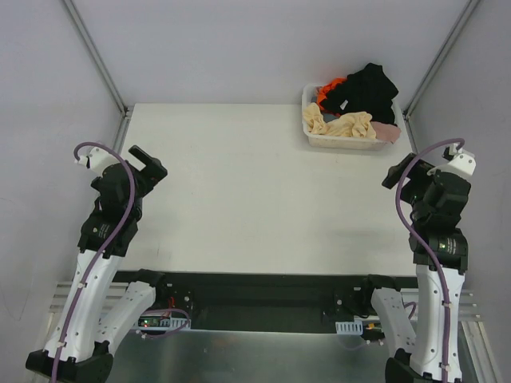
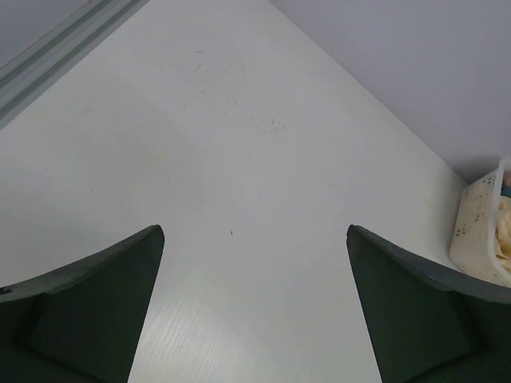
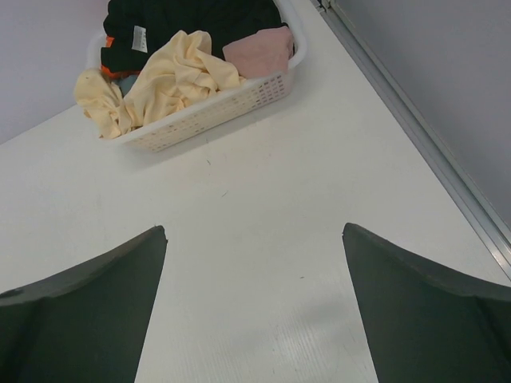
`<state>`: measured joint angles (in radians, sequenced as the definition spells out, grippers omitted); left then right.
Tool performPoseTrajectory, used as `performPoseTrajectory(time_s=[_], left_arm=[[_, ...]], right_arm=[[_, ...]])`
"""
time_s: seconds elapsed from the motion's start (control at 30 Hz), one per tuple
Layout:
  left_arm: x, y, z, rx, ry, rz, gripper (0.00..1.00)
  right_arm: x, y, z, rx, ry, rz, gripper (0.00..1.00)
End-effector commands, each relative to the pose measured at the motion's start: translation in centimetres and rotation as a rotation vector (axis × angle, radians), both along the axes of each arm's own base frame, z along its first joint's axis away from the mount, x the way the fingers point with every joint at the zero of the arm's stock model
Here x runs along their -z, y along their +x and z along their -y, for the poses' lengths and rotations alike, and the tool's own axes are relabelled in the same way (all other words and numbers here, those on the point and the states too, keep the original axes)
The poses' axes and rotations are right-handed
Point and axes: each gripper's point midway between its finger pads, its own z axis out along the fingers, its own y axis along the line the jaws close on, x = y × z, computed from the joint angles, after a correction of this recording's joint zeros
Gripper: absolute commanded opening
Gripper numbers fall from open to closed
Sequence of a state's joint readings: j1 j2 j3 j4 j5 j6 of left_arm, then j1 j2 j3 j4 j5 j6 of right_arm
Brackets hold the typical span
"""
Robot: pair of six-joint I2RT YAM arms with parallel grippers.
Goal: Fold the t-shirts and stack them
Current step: Grab the tshirt from the pile
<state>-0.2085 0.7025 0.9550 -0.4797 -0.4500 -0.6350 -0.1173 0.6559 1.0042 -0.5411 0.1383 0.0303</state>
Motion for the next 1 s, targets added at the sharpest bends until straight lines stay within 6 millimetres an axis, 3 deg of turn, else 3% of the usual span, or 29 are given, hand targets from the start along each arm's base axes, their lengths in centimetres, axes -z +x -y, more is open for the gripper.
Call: performPoseTrajectory(time_s=[0.0, 0.07, 0.2, 0.23, 0.27, 0.3, 0.33, 0.37, 0.4, 0.47, 0.5, 0.63, 0.73, 0.77, 0.8, 0.83, 0.87, 0.9, 0.97], left_arm=[[-0.8, -0.3, -0.8, -0.028, 0.032, 0.011, 0.99], [-0.6, 0.0, -0.5, -0.011, 0.029, 0.001, 0.99], [0.3, 0.5, 0.1, 0.013, 0.029, -0.034, 0.99], [0.4, 0.6, 0.1, 0.013, 0.031, -0.038, 0.99], [0.5, 0.7, 0.2, 0.017, 0.029, -0.042, 0.99], [0.8, 0.9, 0.3, 0.018, 0.03, -0.054, 0.99], [0.9, 1.0, 0.3, 0.02, 0.03, -0.059, 0.99], [1.0, 1.1, 0.5, 0.028, 0.03, -0.064, 0.99], [1.3, 1.3, 0.7, 0.037, 0.03, -0.076, 0.99], [1.2, 1.5, 1.1, 0.072, 0.045, -0.085, 0.99], [1.3, 1.6, 1.8, 0.113, 0.036, -0.089, 0.99], [1.4, 2.0, 1.6, 0.102, 0.047, -0.1, 0.99], [2.3, 2.3, 1.4, 0.083, 0.052, -0.129, 0.99], [2.6, 2.6, 1.5, 0.086, 0.054, -0.142, 0.99], [2.6, 2.7, 1.6, 0.092, 0.056, -0.146, 0.99], [2.7, 2.7, 1.7, 0.1, 0.055, -0.151, 0.99], [2.9, 2.9, 1.8, 0.105, 0.056, -0.16, 0.99], [2.9, 3.0, 1.8, 0.104, 0.059, -0.163, 1.0], [3.0, 3.1, 2.0, 0.11, 0.058, -0.169, 0.99]], right_arm=[[-1.4, 1.6, -1.1, -0.08, -0.006, 0.038, 0.97], [-2.3, 3.0, -2.7, -0.187, 0.0, 0.045, 0.97], [-3.9, 6.1, -3.8, -0.267, 0.024, 0.068, 0.97], [-3.6, 7.8, -3.8, -0.276, 0.031, 0.052, 0.97], [-5.2, 8.6, -3.8, -0.284, 0.027, 0.078, 0.97], [-4.2, 10.6, -3.8, -0.297, 0.039, 0.039, 0.97], [-4.5, 11.6, -4.1, -0.316, 0.044, 0.036, 0.97], [-5.8, 12.7, -4.1, -0.32, 0.051, 0.055, 0.97], [-4.2, 15.0, -4.1, -0.331, 0.071, 0.005, 0.97], [-4.4, 17.5, -4.4, -0.34, 0.102, 0.008, 0.97], [-2.9, 19.9, -4.4, -0.342, 0.112, -0.011, 0.97], [-3.0, 26.0, -3.0, -0.287, 0.069, -0.026, 0.97], [-2.2, 30.8, -3.1, -0.294, 0.032, -0.054, 0.97], [0.7, 32.7, -3.6, -0.299, 0.037, -0.107, 0.97], [0.7, 33.8, -3.8, -0.308, 0.025, -0.1, 0.97], [-0.6, 35.0, -3.7, -0.307, -0.003, -0.063, 0.97], [-0.3, 35.9, -3.9, -0.304, -0.012, -0.06, 0.97], [2.0, 37.2, -3.8, -0.299, -0.011, -0.09, 0.97], [3.1, 38.9, -3.0, -0.254, -0.019, -0.071, 0.97]])
